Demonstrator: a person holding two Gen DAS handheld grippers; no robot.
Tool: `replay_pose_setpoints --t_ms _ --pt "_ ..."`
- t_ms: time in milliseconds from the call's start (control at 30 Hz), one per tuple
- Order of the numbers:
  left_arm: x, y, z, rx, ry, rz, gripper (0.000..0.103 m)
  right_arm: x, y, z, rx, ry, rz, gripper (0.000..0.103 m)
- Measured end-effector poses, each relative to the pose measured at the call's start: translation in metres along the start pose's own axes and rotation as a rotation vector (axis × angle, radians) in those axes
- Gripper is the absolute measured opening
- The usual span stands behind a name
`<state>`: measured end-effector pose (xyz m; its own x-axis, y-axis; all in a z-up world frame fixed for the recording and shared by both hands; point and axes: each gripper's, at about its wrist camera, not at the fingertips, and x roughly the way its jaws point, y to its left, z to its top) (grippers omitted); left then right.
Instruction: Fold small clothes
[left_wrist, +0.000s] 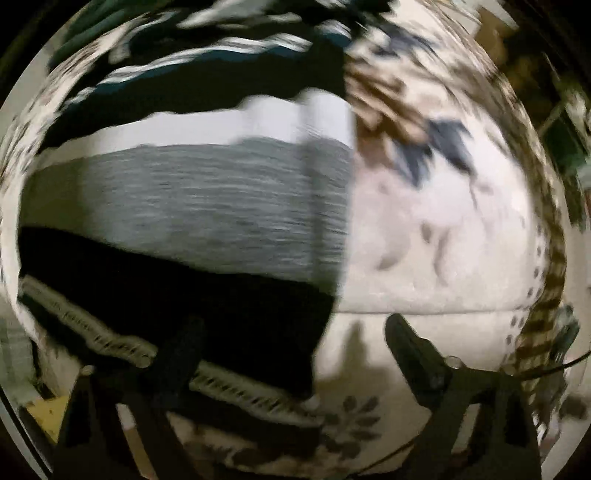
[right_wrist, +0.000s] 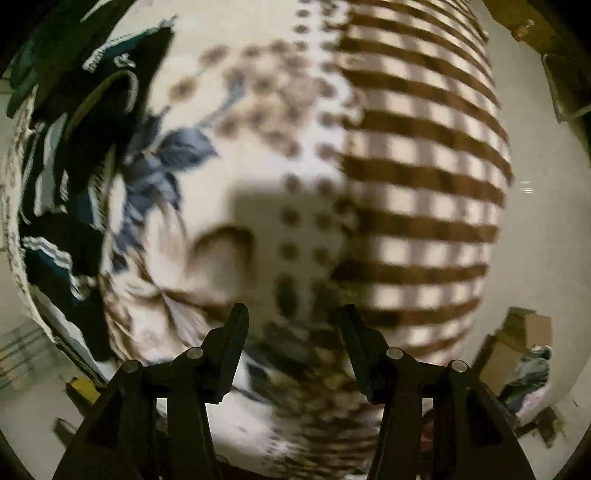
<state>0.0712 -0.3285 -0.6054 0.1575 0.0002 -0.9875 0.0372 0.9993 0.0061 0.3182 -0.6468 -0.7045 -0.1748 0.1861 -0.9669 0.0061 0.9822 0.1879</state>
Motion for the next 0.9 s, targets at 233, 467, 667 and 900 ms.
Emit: replay_pose_setpoints --t_ms 233,467,667,900 --pt "0.001 -0.002 0.002 0.002 -0.012 0.037 0.004 -0.007 0.012 0.069 0.142 -0.109 0.325 0.055" --pt "-0.043 -0.003 -0.013 0.067 -0.068 0.039 0.003 0.024 0.017 0.151 0.348 -0.104 0.591 0.061" --pt "-0.074 0.010 -0.012 0.063 -0.100 0.031 0.003 0.041 0.039 0.166 0.342 -0.102 0.549 0.049" --pt "-0.111 0.049 -0.013 0.005 -0.158 -0.016 0.003 -0.005 0.079 0.183 0.245 -0.138 0.394 0.008"
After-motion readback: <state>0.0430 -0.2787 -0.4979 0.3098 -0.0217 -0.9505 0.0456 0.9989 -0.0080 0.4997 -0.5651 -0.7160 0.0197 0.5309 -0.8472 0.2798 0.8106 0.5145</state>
